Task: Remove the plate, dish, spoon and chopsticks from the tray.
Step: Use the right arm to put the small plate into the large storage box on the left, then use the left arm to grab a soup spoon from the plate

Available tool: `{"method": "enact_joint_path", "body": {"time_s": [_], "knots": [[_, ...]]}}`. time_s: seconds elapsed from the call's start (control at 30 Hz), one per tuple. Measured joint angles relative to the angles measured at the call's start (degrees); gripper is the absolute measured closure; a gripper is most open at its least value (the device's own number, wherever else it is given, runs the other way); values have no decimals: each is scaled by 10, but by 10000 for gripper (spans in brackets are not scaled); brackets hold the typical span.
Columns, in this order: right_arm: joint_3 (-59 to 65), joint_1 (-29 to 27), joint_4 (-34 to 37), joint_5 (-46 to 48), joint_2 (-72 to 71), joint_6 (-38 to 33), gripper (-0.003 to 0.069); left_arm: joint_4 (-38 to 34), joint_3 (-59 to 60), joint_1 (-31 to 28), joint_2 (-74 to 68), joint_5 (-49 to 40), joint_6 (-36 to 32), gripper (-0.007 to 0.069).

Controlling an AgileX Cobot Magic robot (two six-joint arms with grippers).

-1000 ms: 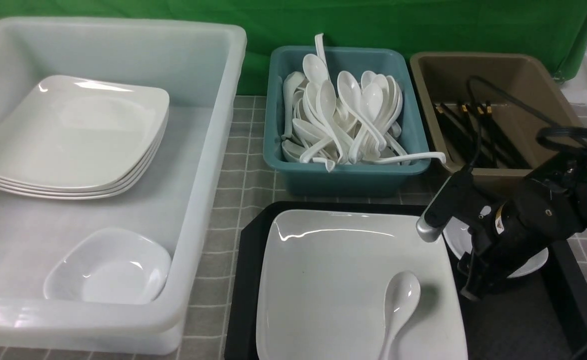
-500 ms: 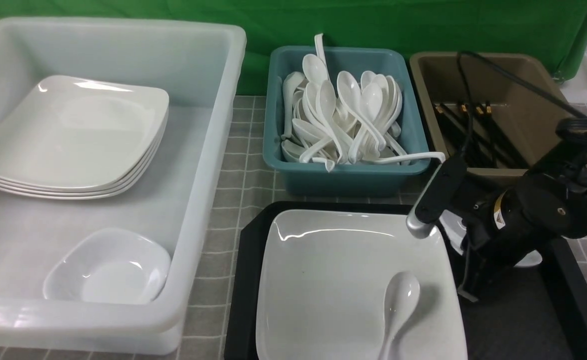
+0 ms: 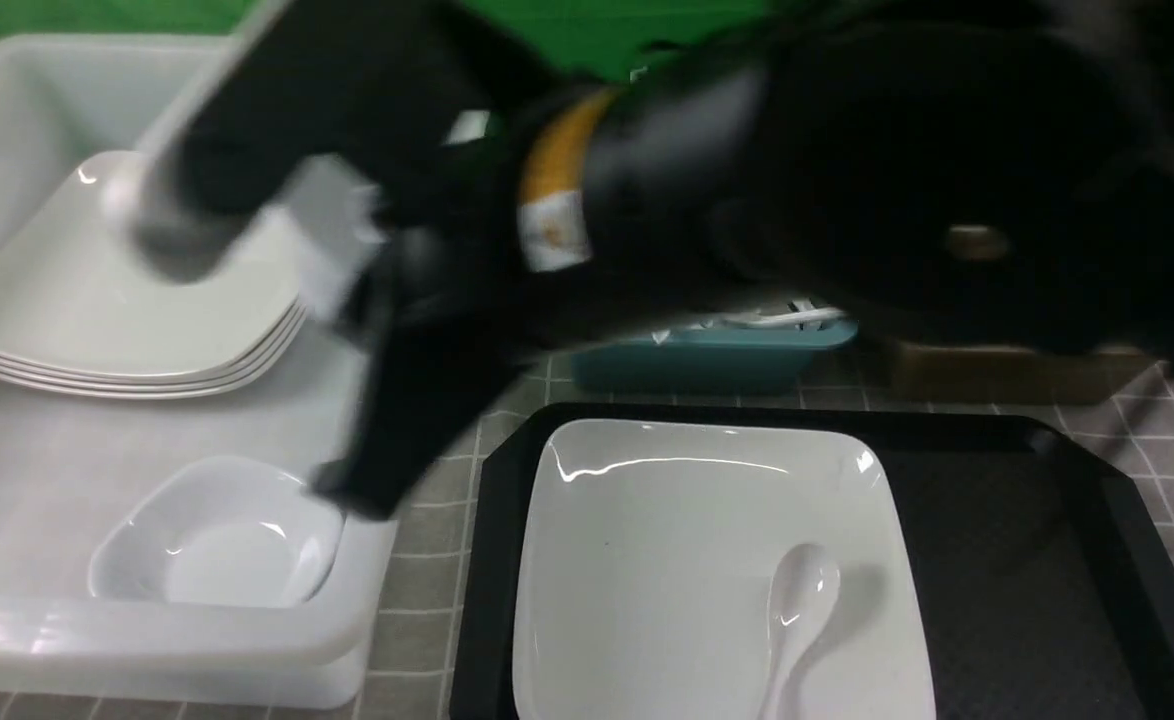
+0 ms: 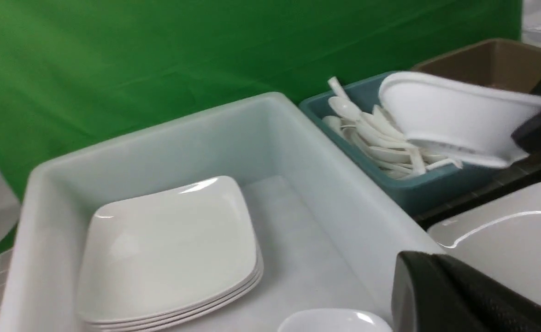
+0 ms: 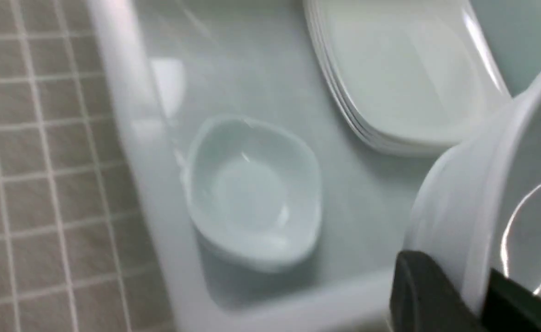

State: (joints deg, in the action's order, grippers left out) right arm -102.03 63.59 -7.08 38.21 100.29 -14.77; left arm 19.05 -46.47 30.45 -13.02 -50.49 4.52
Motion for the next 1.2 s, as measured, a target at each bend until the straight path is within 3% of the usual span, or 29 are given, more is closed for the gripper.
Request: {"method": "enact_joint_path", "body": {"time_s": [0.33, 0.57, 0.67, 0.77, 0.83, 0.93, 1.07, 1.2], "knots": [[-321, 16, 31, 94, 310, -53, 594, -22, 0, 0, 65, -49, 17, 616], [-392, -1, 31, 129, 394, -48, 576, -58, 0, 0, 65, -53, -14, 616], [-392, -4, 29, 141, 399, -42, 504, -70, 0, 0, 65, -52, -18, 616], [-394, -4, 34, 157, 392, -40, 294, -83, 0, 0, 65, -52, -20, 616], [-394, -4, 35, 170, 382, -36, 216, -85, 0, 0, 65, -50, -20, 616], [-394, -4, 38, 231, 350, -28, 158, -90, 0, 0, 60, -50, -22, 616], [-394, -4, 39, 286, 288, -11, 207, -97, 0, 0, 40, -40, -29, 616], [-385, -4, 38, 287, 201, 26, 379, -119, 0, 0, -4, 3, -30, 616]]}}
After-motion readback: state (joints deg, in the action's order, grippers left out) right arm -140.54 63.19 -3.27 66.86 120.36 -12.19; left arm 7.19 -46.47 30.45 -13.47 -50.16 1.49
